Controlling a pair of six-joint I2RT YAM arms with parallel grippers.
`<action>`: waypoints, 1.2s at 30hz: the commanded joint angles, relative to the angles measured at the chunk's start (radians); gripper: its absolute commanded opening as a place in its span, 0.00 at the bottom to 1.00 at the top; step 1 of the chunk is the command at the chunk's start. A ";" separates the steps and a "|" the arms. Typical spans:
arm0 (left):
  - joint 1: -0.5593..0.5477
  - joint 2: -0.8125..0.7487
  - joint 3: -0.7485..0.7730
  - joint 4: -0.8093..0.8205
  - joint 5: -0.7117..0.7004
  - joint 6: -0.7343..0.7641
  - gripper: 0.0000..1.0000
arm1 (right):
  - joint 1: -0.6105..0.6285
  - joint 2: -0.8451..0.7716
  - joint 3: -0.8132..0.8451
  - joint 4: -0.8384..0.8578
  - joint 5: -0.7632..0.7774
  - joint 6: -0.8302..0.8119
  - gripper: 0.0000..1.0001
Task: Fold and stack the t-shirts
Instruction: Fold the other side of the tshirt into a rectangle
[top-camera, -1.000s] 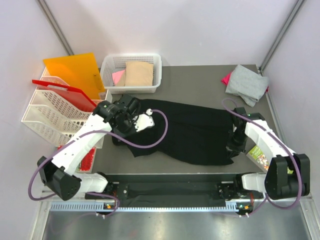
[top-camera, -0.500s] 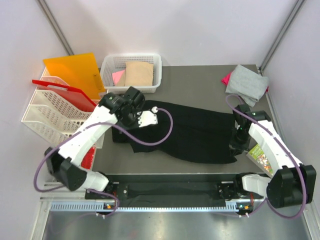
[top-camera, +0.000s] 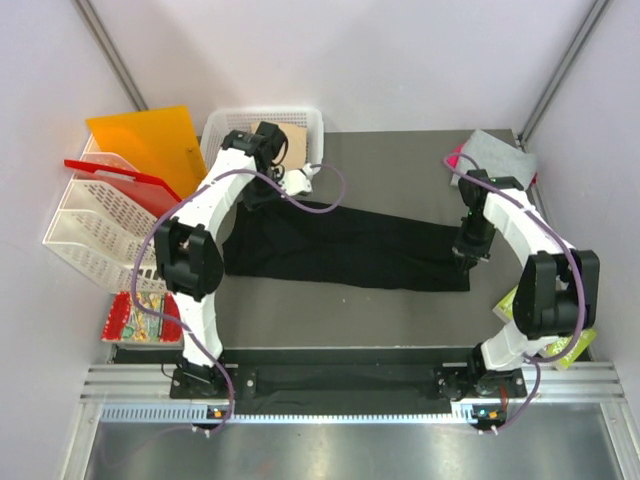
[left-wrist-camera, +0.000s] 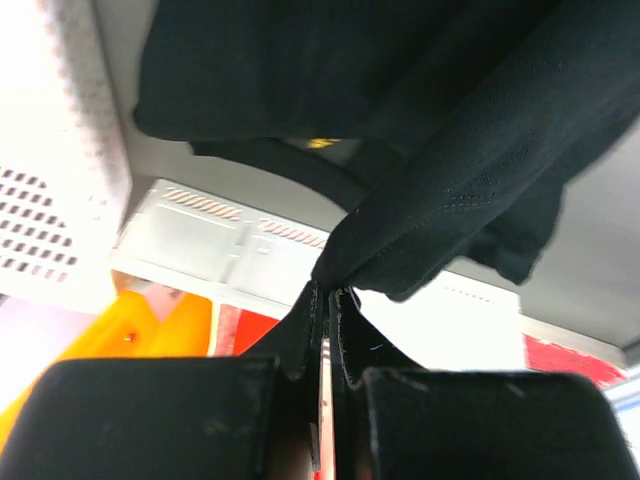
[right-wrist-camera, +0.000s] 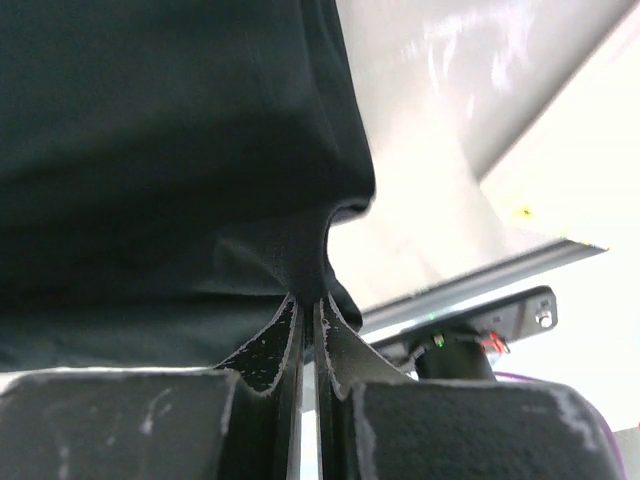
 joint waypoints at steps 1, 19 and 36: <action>0.018 0.032 0.063 0.046 -0.031 0.088 0.00 | -0.017 0.066 0.083 0.022 0.051 0.008 0.00; -0.029 0.221 0.167 0.152 -0.061 0.104 0.00 | -0.043 0.247 0.236 0.073 0.172 -0.003 0.42; -0.035 0.240 0.156 0.204 -0.106 0.093 0.00 | 0.109 0.024 0.063 0.191 -0.023 -0.133 0.52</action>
